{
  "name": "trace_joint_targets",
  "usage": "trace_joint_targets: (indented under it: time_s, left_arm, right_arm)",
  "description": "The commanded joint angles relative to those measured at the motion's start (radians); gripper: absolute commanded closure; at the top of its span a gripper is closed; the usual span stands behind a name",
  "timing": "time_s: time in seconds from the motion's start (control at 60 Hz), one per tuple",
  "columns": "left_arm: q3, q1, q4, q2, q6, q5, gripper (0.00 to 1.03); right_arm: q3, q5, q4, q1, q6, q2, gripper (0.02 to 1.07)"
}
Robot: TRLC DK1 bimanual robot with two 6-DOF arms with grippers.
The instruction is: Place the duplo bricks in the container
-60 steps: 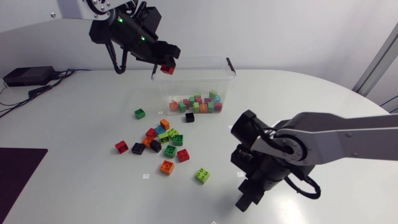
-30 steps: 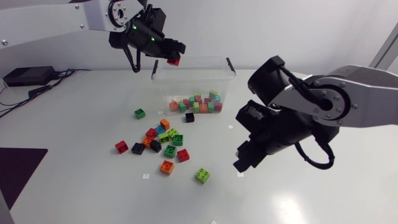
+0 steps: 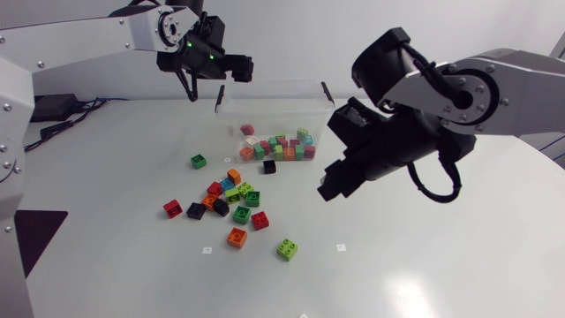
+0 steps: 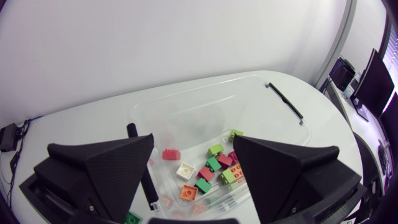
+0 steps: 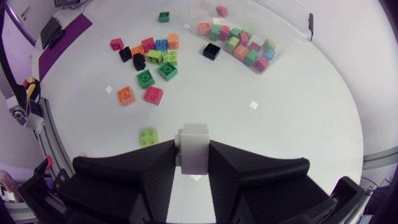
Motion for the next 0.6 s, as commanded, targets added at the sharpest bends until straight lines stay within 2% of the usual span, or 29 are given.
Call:
trace_joint_targets:
  time_s: [0.0,0.3,0.583]
  left_arm:
    - [-0.037,0.032,0.013,-0.056,0.009,0.004,0.05]
    - [-0.192,0.181,-0.019,-0.16,0.181,0.136,0.05]
    - [-0.321,0.247,-0.02,-0.177,0.379,0.168,0.05]
  right_arm:
    - [0.045,-0.01,0.028,-0.02,0.013,0.031,0.74]
    - [0.165,-0.01,0.123,-0.069,0.03,0.112,0.74]
    - [0.237,-0.01,0.201,-0.075,0.064,0.165,0.74]
